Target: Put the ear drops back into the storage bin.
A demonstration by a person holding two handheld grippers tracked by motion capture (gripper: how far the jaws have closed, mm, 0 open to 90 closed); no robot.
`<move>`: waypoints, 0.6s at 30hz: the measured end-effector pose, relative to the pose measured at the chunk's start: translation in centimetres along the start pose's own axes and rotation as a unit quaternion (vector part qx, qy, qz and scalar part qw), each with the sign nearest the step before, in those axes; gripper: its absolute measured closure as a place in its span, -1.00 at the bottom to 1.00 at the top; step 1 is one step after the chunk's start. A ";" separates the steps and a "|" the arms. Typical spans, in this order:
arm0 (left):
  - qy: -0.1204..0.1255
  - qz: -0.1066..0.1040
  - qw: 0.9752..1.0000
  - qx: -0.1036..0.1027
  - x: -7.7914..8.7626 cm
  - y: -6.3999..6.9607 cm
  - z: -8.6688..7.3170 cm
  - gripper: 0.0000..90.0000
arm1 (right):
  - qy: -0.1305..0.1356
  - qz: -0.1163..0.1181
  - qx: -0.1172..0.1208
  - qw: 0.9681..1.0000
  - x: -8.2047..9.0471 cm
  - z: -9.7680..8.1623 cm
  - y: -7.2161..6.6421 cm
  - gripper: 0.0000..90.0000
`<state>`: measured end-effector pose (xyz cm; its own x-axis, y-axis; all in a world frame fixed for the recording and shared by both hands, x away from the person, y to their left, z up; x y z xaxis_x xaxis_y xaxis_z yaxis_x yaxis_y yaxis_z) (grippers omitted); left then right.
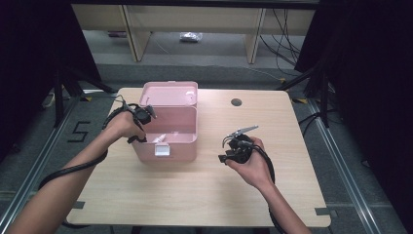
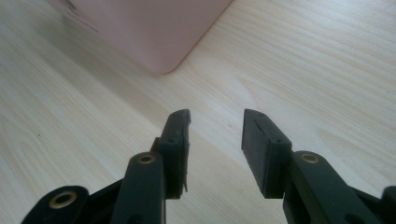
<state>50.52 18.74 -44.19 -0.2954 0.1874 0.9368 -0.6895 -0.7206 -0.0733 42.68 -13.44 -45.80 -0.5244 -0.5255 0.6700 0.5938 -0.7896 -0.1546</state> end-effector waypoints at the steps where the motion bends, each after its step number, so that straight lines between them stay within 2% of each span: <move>1: 0.002 -0.001 1.000 0.002 0.1 0.0 0.0 0.51 | 0.000 0.000 -0.001 1.000 0.0 0.0 0.0 0.39; 2: 0.004 0.000 1.000 -0.010 0.2 -0.2 0.0 0.50 | 0.008 0.002 -0.001 1.000 -0.1 0.0 0.0 0.39; 3: 0.008 0.000 1.000 -0.012 0.3 -0.2 0.0 0.49 | 0.002 -0.001 0.000 1.000 0.0 0.0 0.0 0.39; 4: 0.011 0.000 1.000 -0.005 0.5 -0.1 0.1 0.48 | 0.003 0.000 0.002 1.000 0.0 0.1 0.1 0.39; 6: 0.016 0.000 1.000 -0.013 0.9 -0.2 0.1 0.45 | 0.004 0.000 0.001 1.000 0.0 0.1 0.1 0.38; 7: 0.026 0.001 1.000 -0.011 0.9 -0.2 0.1 0.45 | 0.004 0.000 0.002 1.000 0.0 0.1 0.1 0.38; 12: 0.048 0.010 0.999 -0.006 2.0 -0.5 -0.1 0.37 | 0.005 -0.001 -0.003 1.000 0.0 0.2 0.1 0.38; 13: 0.062 0.010 0.998 0.003 2.1 -0.4 -0.1 0.35 | 0.006 -0.001 -0.003 1.000 0.0 0.3 0.2 0.38; 14: 0.057 0.010 0.998 0.009 2.5 -0.3 -0.3 0.34 | 0.007 -0.004 -0.001 1.000 0.0 0.4 0.3 0.38; 15: 0.068 0.010 0.997 0.017 2.6 -0.2 -0.3 0.33 | 0.008 -0.003 -0.003 1.000 0.0 0.5 0.3 0.37; 17: 0.076 0.007 0.997 0.019 2.9 -0.1 -0.5 0.30 | 0.014 -0.005 -0.010 1.000 -0.1 0.7 0.3 0.37; 18: 0.083 0.004 0.996 0.020 3.0 0.0 -0.6 0.28 | 0.008 -0.004 -0.008 1.000 0.0 0.8 0.4 0.37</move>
<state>49.28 19.70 -41.56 -0.4086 0.2859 0.8668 -0.6599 -0.7486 -0.0642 43.40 -13.52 -45.27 -0.5392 -0.5238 0.6594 0.5794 -0.7990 -0.1609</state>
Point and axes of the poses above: each handheld gripper's, and its own axes: x roughly backward along the jaws, z roughly out of its top, y roughly to its right, the point moved 4 cm from there along -x, roughly forward along the jaws, and after that the axes turned 11 degrees about y, right-handed, at the moved point
